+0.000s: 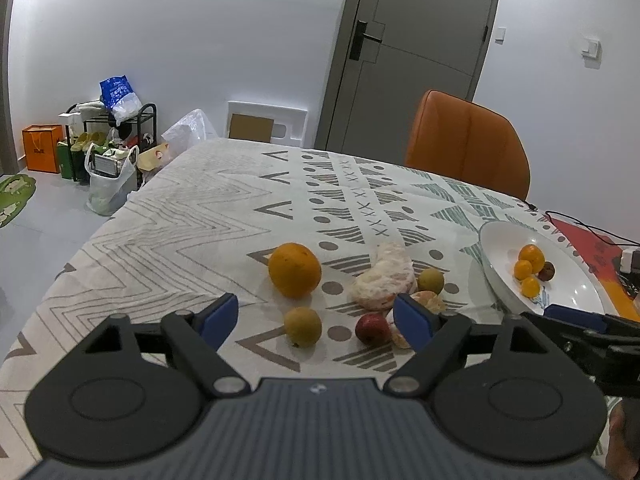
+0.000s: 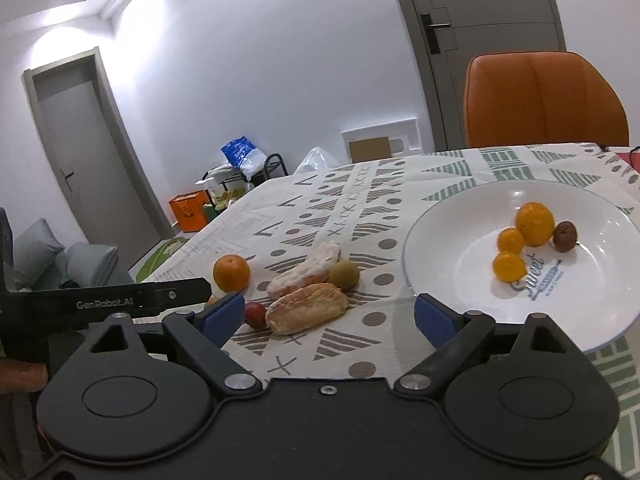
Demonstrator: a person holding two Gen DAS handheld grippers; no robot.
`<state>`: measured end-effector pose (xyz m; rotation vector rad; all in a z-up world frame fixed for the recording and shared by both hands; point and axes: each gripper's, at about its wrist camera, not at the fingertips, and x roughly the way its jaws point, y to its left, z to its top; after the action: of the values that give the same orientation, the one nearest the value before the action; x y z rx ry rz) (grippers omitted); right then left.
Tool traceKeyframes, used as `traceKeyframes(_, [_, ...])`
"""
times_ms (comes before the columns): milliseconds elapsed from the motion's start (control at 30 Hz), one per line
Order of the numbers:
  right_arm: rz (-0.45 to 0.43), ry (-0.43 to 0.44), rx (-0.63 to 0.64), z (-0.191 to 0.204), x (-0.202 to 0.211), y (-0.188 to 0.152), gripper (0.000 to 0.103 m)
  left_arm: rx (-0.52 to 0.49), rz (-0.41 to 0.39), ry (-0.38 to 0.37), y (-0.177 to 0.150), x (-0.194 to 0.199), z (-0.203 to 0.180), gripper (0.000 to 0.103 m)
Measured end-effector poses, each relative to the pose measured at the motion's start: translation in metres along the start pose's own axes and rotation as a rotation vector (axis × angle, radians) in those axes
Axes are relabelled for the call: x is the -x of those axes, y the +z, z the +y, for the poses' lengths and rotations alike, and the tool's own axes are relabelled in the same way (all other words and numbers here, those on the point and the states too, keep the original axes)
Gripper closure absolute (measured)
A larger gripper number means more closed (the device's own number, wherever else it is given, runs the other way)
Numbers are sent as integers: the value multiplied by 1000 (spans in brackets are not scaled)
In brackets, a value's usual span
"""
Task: Organize fruits
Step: 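Withdraw both open tools from the bowl back toward the remaining fruit, then close the left tool on the greenish-yellow round fruit while the right tool grasps a wrapped pomelo segment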
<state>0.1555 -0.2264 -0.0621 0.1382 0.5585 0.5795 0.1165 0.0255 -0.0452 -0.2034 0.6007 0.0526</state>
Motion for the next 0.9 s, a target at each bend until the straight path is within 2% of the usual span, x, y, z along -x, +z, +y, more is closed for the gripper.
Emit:
traceKeyframes(267, [32, 0, 23, 7, -14, 0, 14, 17, 26, -16, -7, -12, 6, 38])
traceKeyframes(400, [50, -6, 46, 11, -22, 0, 15, 29, 33, -20, -9, -17, 11, 41])
traceKeyframes(633, [85, -16, 78, 16, -35, 1, 17, 51, 53, -38, -12, -28, 15, 53])
traceKeyframes(700, [95, -17, 82, 17, -39, 1, 18, 55, 54, -44, -13, -32, 16, 57])
traceKeyframes(733, [100, -20, 88, 18, -42, 2, 19, 55, 49, -46, -13, -33, 17, 63])
traceKeyframes(767, [105, -20, 93, 19, -44, 2, 20, 57, 47, -51, -13, -33, 18, 74])
traceKeyframes(800, [110, -22, 100, 20, -46, 2, 21, 63, 52, -57, -12, -35, 19, 79])
traceKeyframes(900, [124, -34, 134, 24, -52, 3, 21, 84, 53, -73, -10, -35, 25, 79])
